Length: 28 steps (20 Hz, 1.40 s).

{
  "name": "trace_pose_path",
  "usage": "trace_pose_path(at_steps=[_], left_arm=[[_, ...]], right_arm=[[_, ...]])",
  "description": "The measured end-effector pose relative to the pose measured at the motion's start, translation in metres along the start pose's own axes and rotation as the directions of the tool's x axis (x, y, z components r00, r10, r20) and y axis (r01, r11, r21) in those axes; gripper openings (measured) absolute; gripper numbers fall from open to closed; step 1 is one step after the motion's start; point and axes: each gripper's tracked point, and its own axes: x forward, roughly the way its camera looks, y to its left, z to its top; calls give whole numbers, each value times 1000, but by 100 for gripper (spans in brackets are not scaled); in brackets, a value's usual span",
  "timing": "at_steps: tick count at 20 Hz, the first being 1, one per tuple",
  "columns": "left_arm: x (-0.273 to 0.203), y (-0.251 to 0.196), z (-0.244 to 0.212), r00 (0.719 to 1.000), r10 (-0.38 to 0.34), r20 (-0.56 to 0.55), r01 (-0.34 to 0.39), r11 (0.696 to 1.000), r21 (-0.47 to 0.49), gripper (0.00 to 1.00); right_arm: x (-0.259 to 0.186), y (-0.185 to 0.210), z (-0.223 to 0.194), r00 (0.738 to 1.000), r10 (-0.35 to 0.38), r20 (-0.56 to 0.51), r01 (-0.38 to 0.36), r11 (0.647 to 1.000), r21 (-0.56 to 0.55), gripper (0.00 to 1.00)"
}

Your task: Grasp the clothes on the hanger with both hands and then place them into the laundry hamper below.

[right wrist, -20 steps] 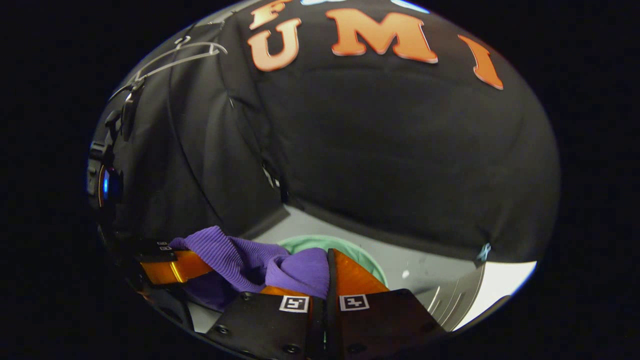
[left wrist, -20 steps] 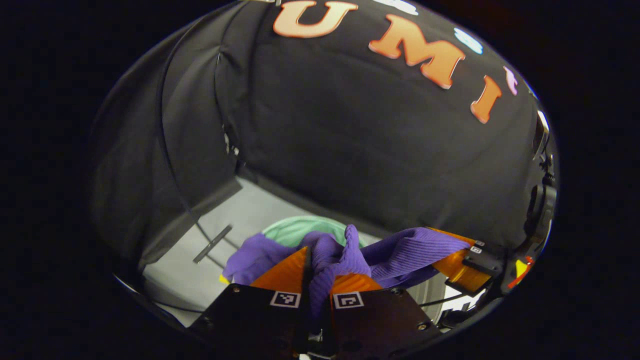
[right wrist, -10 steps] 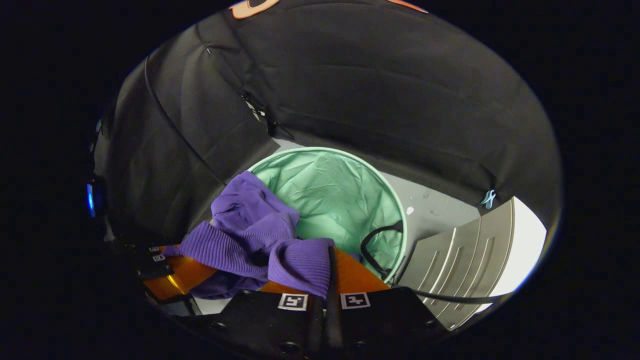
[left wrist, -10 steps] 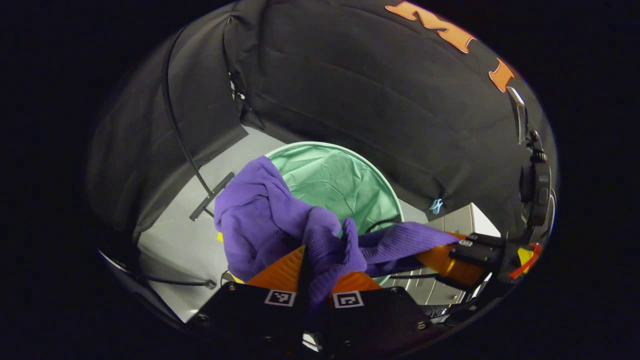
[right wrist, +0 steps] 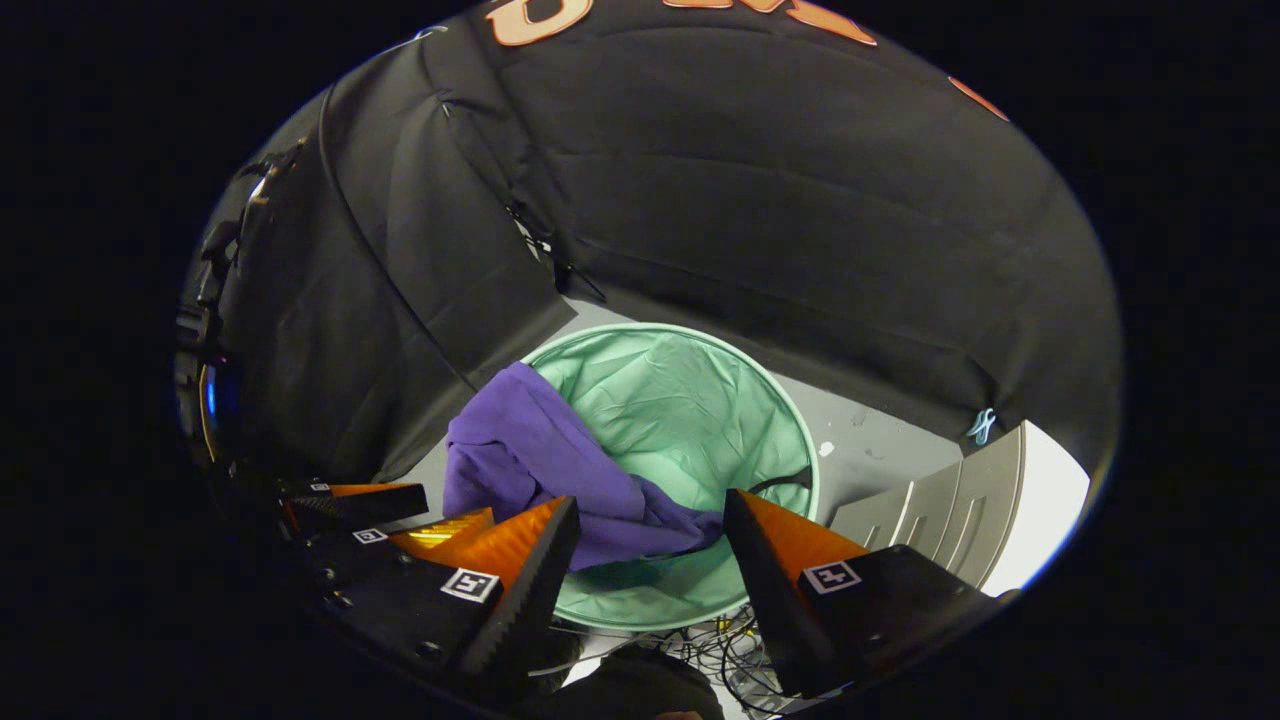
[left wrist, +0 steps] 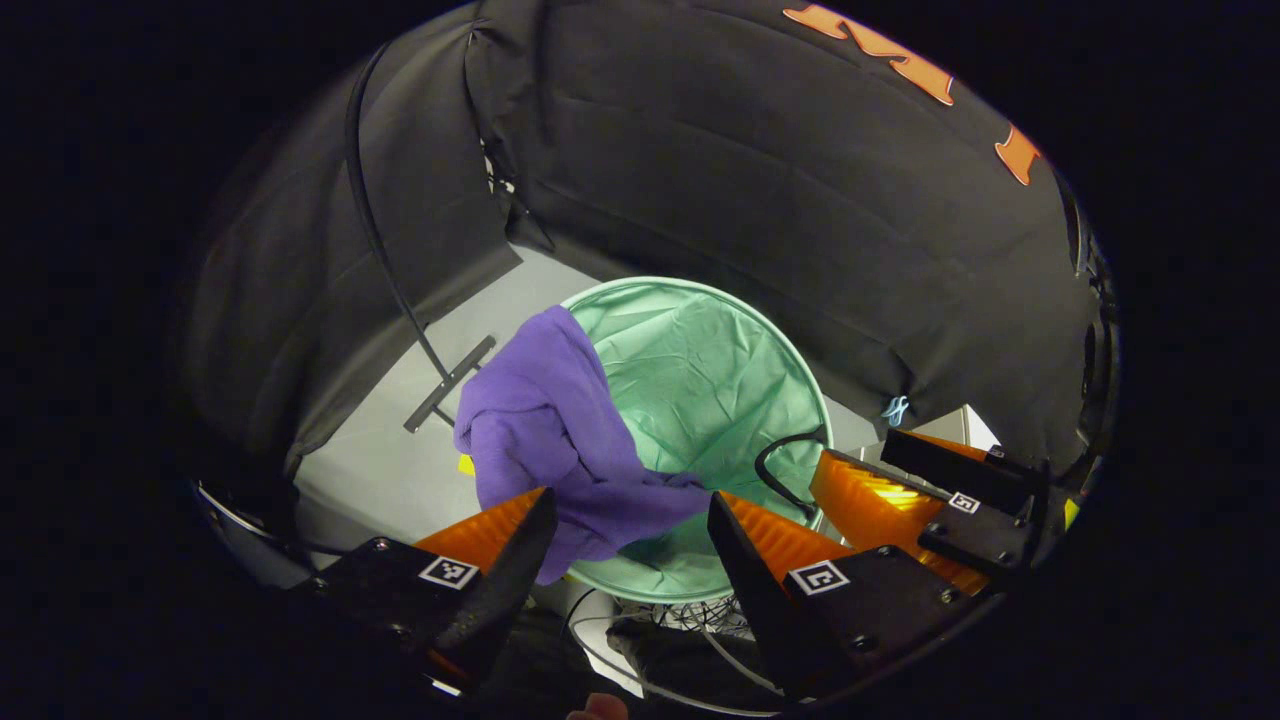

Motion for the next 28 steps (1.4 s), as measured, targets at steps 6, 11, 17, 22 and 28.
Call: trace_pose_path(at_steps=[6, 11, 17, 22, 28], left_arm=[[-73, -12, 87, 962, -68, 263, 89, 993, -71, 98], [-187, 7, 175, 850, -48, 525, 62, 998, -9, 97], [-311, 9, 240, 642, -37, 766, 61, 998, -3, 95], [-414, 37, 277, 474, 34, 880, -39, 999, -18, 95], [-486, 56, 286, 336, 111, 935, -150, 987, -64, 90]], right_arm=[[-63, -6, 56, 982, -8, 188, 4, 1000, 20, 95], [-169, -14, 134, 916, -36, 399, 19, 999, 47, 95], [-291, -24, 218, 769, -68, 636, 40, 998, 57, 95], [-374, -47, 257, 638, -100, 763, 73, 995, 69, 94], [-448, -68, 294, 532, -103, 840, 14, 994, 112, 85]])
